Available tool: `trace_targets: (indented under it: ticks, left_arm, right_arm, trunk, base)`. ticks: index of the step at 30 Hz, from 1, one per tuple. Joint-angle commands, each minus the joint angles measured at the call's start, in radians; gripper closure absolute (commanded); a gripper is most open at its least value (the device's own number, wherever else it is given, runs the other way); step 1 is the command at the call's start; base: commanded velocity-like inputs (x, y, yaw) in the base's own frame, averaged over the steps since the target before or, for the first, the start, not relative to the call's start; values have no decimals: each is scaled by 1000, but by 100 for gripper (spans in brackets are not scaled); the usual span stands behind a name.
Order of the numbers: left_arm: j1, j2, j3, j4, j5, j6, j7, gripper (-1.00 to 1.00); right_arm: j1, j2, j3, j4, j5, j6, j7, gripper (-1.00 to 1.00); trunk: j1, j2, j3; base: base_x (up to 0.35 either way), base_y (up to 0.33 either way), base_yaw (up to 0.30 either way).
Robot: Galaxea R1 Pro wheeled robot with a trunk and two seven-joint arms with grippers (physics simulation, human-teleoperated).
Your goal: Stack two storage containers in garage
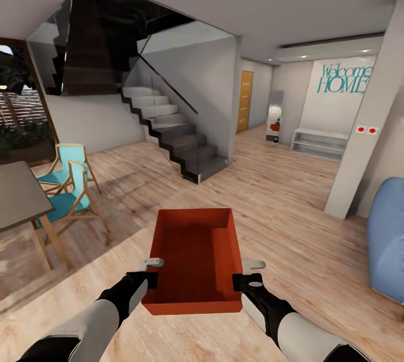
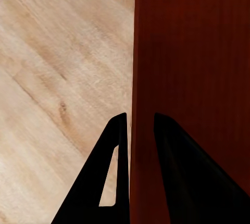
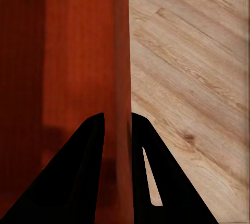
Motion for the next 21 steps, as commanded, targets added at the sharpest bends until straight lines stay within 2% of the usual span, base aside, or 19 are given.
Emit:
trace_targets:
  ticks: [1,21]
  left_arm:
    - [1,14,2,0,1,7,5,100]
    - [1,14,2,0,1,7,5,100]
  right_arm:
    - [-2,-1,-13,-40,3,-12,-4,100]
    - [-2,-2,-13,-40,3,-12,-4,100]
  trunk:
    - [1,-2,-2]
    - [1,-2,9]
  base:
    - [0,0,-228]
    - [0,0,-229]
